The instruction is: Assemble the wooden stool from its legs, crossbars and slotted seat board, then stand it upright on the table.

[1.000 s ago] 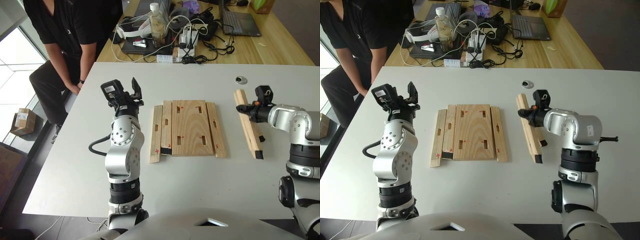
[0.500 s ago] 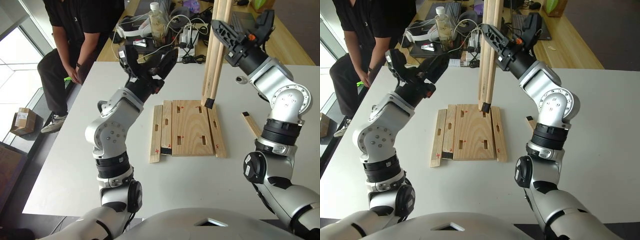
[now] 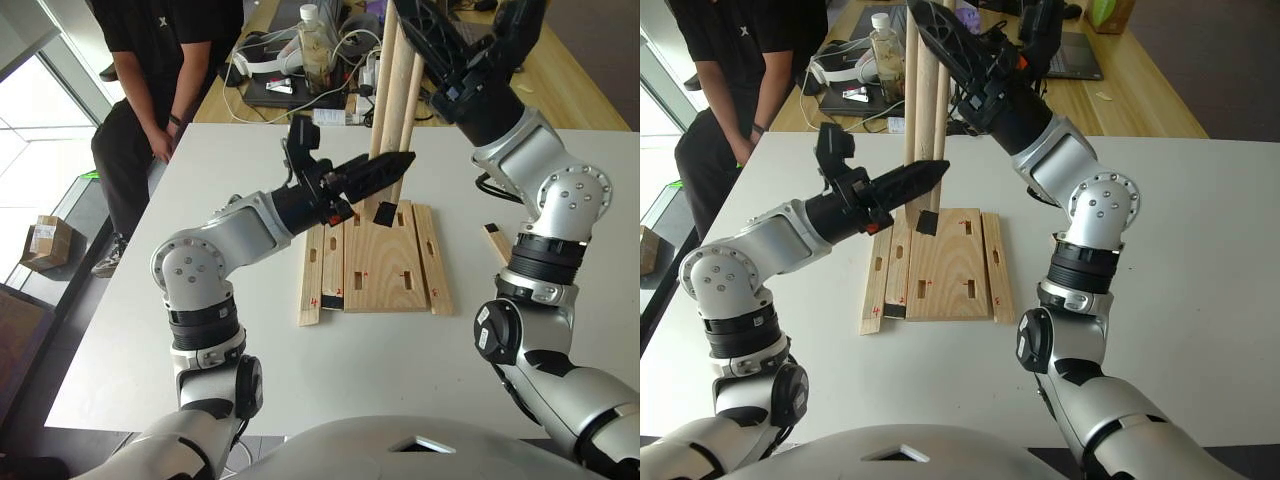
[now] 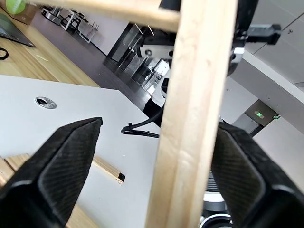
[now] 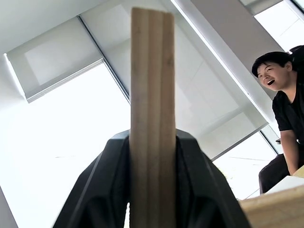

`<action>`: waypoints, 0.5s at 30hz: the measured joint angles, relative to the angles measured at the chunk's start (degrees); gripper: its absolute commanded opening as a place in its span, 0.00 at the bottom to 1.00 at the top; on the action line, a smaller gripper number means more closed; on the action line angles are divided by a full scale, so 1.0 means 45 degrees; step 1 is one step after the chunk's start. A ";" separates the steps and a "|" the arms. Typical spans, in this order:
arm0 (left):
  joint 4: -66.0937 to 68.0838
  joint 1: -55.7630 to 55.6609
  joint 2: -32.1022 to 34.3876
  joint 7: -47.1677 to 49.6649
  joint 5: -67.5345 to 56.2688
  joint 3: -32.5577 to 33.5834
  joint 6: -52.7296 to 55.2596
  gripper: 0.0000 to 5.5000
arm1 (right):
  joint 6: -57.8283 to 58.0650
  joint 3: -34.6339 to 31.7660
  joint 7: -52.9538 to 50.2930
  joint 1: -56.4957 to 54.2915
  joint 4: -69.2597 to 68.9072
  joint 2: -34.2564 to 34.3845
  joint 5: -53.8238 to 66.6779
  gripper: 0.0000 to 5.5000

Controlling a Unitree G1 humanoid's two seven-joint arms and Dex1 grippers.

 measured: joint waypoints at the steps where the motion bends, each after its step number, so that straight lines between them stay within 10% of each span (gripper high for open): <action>1: -0.0125 0.0050 0.0057 -0.0096 -0.0186 -0.0109 0.0034 0.66 | 0.0004 0.0056 -0.0006 0.0006 -0.0054 -0.0009 0.0038 0.18; 15: -0.1144 0.1168 0.1552 -0.1002 -0.1795 -0.0597 -0.0375 0.31 | 0.0250 0.1195 0.0916 0.1079 -0.0384 -0.0582 0.0916 0.18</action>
